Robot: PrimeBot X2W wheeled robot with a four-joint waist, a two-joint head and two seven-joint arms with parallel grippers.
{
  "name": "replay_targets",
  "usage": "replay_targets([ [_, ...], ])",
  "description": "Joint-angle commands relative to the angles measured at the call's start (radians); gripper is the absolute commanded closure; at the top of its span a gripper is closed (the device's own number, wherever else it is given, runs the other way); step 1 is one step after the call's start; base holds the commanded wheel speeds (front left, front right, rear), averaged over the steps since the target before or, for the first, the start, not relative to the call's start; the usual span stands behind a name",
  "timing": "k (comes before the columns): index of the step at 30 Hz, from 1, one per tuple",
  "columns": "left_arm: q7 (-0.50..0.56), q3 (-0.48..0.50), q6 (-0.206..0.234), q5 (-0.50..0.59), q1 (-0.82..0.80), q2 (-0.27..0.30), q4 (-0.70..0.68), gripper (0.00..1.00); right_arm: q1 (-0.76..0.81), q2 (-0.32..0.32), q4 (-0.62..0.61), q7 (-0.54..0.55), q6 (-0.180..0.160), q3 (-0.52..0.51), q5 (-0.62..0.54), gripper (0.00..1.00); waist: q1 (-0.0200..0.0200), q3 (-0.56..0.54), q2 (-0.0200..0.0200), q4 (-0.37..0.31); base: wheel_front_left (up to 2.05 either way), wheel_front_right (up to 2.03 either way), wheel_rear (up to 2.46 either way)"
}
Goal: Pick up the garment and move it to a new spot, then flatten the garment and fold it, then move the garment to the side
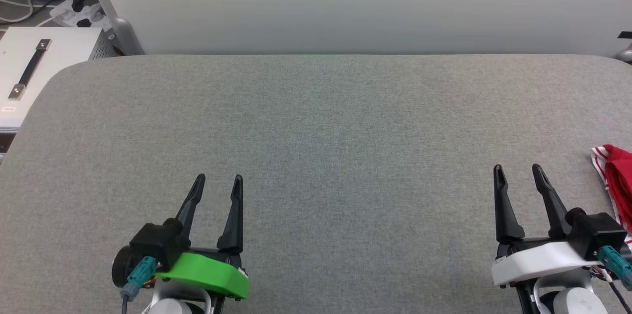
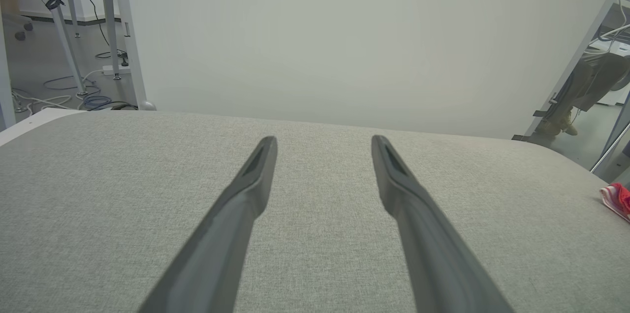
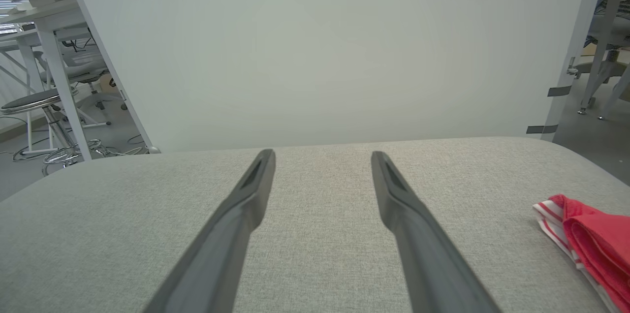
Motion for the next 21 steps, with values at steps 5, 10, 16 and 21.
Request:
replay_targets([
  [5, -0.006, -0.003, -0.003, 0.0, 0.004, -0.007, 0.003, 0.0, -0.008, 0.002, -0.006, -0.009, -0.001, 0.008, 0.004, 0.0, 0.0, 0.005, 0.0, -0.001, 0.0, 0.0, 0.0],
  [10, 0.002, -0.004, 0.0, -0.002, 0.0, 0.002, -0.001, 1.0, 0.0, 0.0, -0.001, -0.002, 0.0, 0.007, 0.001, 1.0, 0.0, 0.008, 0.0, -0.001, 0.0, 0.0, 0.0],
  [16, 0.013, 0.0, 0.006, 0.008, 0.0, 0.002, -0.005, 1.0, 0.001, 0.0, -0.003, 0.009, 0.0, 0.007, -0.006, 1.0, 0.0, 0.006, 0.0, -0.003, 0.0, 0.0, 0.0],
  [21, 0.023, 0.004, 0.011, 0.017, 0.001, 0.001, -0.009, 1.0, 0.002, 0.0, -0.006, 0.019, 0.0, 0.008, -0.012, 1.0, 0.0, 0.004, 0.0, -0.004, 0.0, 0.0, 0.0],
])
